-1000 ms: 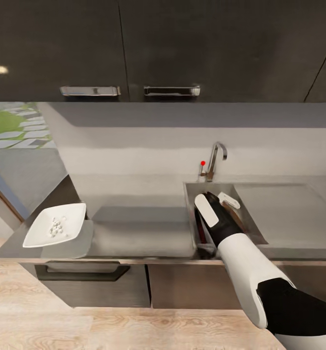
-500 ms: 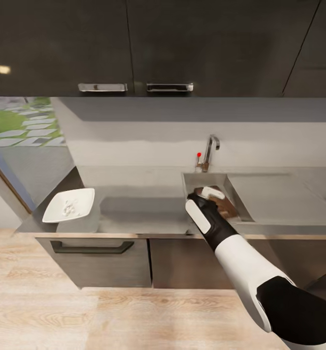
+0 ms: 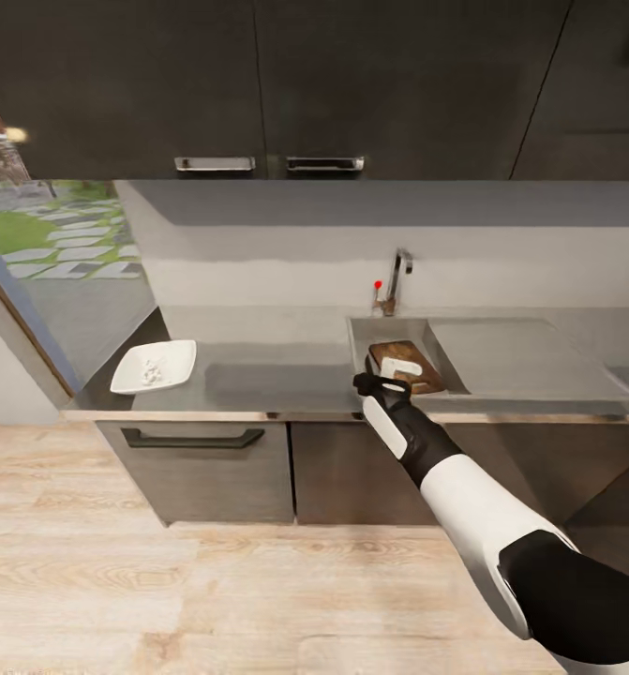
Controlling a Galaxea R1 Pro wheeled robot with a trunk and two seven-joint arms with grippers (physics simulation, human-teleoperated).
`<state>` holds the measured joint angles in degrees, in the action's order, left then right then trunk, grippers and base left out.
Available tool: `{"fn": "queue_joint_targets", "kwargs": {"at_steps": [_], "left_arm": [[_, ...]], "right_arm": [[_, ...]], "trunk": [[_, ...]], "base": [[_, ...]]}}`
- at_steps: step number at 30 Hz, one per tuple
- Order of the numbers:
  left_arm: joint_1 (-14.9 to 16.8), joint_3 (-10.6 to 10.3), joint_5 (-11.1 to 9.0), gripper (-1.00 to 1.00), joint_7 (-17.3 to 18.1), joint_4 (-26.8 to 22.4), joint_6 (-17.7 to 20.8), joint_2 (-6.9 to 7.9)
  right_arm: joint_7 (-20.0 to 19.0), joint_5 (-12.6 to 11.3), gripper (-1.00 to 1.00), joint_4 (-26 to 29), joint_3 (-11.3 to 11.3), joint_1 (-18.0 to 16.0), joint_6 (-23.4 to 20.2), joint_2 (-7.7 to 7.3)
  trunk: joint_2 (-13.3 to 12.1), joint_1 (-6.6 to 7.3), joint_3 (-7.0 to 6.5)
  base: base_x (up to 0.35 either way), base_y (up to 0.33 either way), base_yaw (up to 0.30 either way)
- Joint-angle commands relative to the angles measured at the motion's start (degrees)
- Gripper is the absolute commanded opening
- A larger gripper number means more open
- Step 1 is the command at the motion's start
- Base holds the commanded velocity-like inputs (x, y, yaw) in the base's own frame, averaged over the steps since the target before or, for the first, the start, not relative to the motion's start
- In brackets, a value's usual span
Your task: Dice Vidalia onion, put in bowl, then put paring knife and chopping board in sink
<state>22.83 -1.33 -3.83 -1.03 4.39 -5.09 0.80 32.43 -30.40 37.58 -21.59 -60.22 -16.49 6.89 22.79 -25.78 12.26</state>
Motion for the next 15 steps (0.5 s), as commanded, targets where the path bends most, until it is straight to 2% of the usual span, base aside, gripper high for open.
{"fn": "queue_joint_targets", "kwargs": {"at_steps": [1, 11, 15], "left_arm": [[0.11, -0.16, -0.38, 1.0, -0.02, 0.27, -0.45, -0.01], [0.11, -0.16, -0.38, 1.0, -0.02, 0.27, -0.45, -0.01], [0.11, -0.16, -0.38, 1.0, -0.02, 0.27, -0.45, -0.01]], "right_arm": [[0.4, -0.31, 1.0, 0.03, -0.27, -0.07, -0.23, -0.04], [0.27, -0.29, 1.0, -0.31, -0.29, -0.07, -0.21, -0.04], [-1.05, -0.27, 1.0, -3.72, -0.29, -0.07, 1.63, 0.01]], "trunk": [[0.13, 0.0, 0.12], [0.13, 0.0, 0.12], [0.13, 0.0, 0.12]], "base": [[-0.336, 0.0, 0.0], [-0.335, 0.0, 0.0], [-0.335, 0.0, 0.0]]}}
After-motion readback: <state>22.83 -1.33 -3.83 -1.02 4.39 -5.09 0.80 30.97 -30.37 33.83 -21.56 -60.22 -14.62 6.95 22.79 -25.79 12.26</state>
